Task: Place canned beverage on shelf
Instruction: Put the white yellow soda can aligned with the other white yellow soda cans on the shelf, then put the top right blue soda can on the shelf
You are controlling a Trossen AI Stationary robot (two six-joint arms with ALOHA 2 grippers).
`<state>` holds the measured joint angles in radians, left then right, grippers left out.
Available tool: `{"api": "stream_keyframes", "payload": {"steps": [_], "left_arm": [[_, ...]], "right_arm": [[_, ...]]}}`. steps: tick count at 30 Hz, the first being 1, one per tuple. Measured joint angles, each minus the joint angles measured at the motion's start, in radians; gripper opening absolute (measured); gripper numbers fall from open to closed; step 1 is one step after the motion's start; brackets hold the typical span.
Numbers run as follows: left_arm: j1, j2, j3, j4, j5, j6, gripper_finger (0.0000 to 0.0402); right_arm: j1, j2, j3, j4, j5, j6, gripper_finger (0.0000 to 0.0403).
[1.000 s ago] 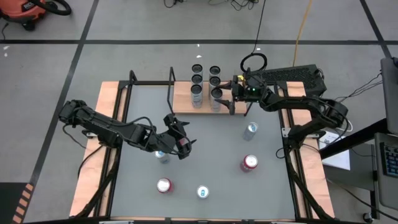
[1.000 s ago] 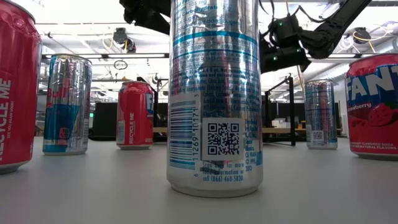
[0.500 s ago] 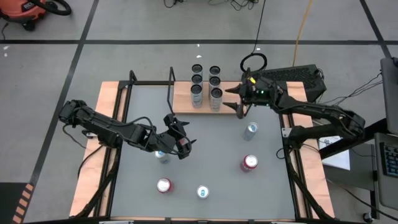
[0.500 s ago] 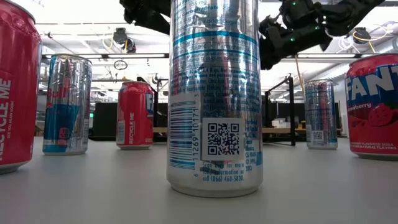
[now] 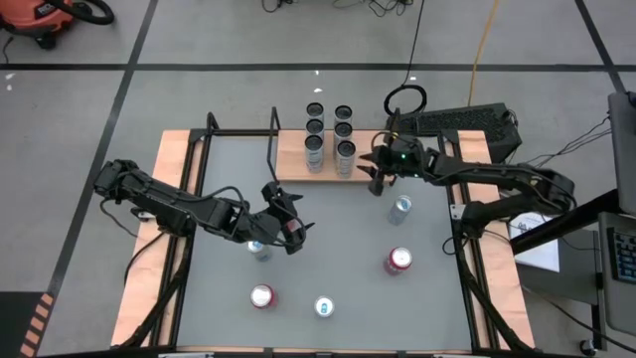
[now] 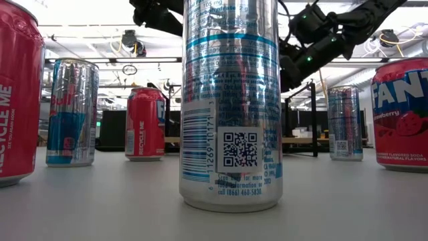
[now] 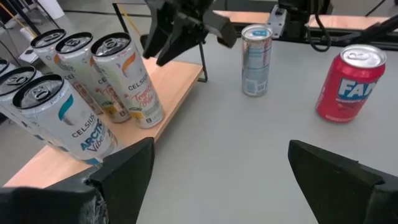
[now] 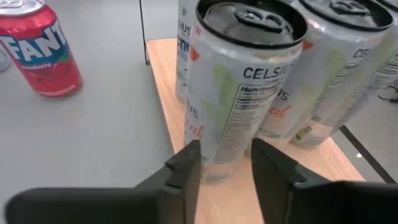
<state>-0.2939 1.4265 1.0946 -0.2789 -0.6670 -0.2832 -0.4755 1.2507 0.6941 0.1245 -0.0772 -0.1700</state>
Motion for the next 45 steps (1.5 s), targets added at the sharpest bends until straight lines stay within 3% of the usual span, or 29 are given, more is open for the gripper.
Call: {"api": "stream_keyframes", "payload": {"steps": [10, 33, 39, 45], "left_arm": [[0.0, 0.0, 0.0, 0.011, -0.004, 0.001, 0.0364], [-0.001, 0.0, 0.0, 0.004, -0.003, 0.003, 0.0364], [-0.017, 0.0, 0.0, -0.045, 0.003, -0.053, 0.0364], [-0.048, 0.0, 0.0, -0.045, -0.025, -0.075, 0.0364]], "right_arm": [[0.0, 0.047, 0.0, 0.079, 0.0, -0.015, 0.0047], [-0.005, 0.044, 0.0, 0.14, 0.003, -0.015, 0.0043], [0.088, -0.088, 0.0, 0.014, -0.002, 0.096, 0.0043], [0.26, -0.166, 0.0, -0.078, -0.002, 0.203, 0.0043]]}}
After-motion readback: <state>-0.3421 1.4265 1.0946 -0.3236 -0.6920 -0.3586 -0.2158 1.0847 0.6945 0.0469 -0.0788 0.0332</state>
